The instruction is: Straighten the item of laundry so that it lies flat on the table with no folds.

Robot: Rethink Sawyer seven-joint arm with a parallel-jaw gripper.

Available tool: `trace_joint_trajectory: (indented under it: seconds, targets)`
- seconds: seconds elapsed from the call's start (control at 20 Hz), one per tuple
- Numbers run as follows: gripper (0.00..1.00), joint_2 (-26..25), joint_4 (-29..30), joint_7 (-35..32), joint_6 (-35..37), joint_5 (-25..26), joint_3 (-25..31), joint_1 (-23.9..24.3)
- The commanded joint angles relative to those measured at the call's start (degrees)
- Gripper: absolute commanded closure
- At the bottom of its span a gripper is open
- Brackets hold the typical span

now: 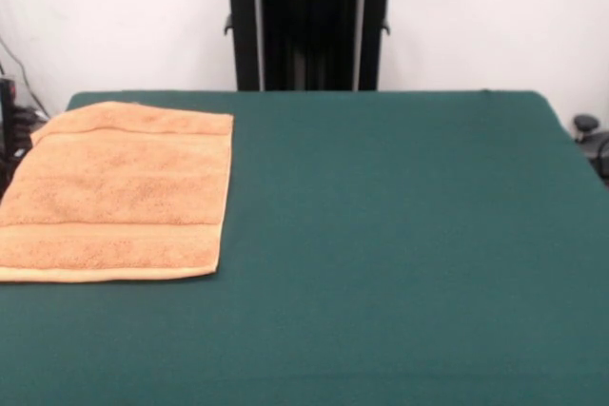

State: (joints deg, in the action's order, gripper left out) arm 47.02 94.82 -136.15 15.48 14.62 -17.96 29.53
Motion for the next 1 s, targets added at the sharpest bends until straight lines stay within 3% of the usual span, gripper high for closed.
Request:
trace_joint_trajectory:
  seconds: [0.05, 0.3, 0.75, 1.0]
  targets:
    - [0.00, 3.36, -0.66, 27.50, 25.06, 2.92, 14.27, 9.45]
    - [0.00, 2.66, 0.26, 24.22, 24.74, 4.18, 16.20, 10.61]
    - [0.00, -5.09, 3.65, 13.06, 8.82, 9.09, 19.65, 12.60]
    - [0.00, -8.06, 3.80, 8.19, 3.35, 11.11, 19.46, 12.49]
